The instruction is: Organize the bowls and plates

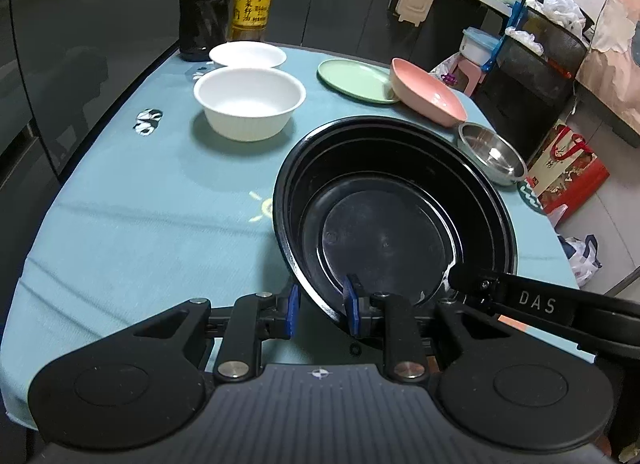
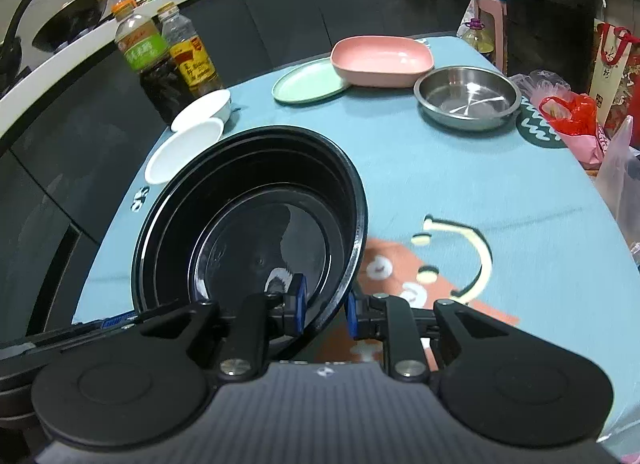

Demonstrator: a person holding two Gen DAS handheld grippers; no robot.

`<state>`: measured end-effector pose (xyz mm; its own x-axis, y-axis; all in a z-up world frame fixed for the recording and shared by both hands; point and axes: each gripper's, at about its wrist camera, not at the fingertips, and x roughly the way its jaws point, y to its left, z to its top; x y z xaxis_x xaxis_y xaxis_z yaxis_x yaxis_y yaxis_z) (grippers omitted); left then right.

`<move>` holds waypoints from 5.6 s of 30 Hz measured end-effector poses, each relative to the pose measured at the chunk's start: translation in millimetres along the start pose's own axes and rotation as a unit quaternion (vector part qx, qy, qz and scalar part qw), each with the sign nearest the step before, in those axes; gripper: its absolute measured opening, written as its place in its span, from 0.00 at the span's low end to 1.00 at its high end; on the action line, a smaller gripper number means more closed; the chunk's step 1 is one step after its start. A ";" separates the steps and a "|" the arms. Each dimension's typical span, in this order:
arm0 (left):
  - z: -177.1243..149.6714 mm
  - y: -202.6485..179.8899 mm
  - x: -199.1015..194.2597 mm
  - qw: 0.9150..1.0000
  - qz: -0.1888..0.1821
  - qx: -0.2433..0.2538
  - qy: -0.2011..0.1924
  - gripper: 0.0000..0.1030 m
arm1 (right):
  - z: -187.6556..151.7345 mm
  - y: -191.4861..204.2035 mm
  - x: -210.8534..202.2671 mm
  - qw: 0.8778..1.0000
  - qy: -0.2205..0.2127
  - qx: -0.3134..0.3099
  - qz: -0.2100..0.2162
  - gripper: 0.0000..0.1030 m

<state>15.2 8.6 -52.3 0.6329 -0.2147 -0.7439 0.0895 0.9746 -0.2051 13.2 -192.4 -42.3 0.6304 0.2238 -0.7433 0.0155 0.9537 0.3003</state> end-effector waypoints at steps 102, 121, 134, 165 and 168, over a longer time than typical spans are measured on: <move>137.8 102.9 99.4 0.989 0.083 -0.118 -0.030 0.33 | 143.1 104.0 150.4 0.987 0.054 -0.151 0.028 0.37; 130.5 90.3 96.6 0.995 0.037 -0.074 -0.051 0.11 | 139.1 110.6 161.1 0.982 0.070 -0.170 0.042 0.05; 96.0 39.3 22.0 0.995 0.003 -0.026 -0.094 0.11 | 110.7 80.8 71.1 0.989 0.012 -0.145 0.039 0.05; 10.8 4.4 -30.6 0.997 -0.014 0.035 -0.069 0.13 | 18.3 41.8 -4.5 0.995 0.001 -0.092 0.038 0.08; 7.7 3.4 -29.8 0.997 -0.013 0.040 -0.063 0.13 | 14.2 38.8 -3.9 0.995 0.006 -0.087 0.038 0.08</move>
<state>2.6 18.8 -25.9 0.7210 -0.2356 -0.6517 0.1647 0.9717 -0.1691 22.3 -159.1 -19.3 0.6160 0.2973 -0.7295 -0.1669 0.9543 0.2480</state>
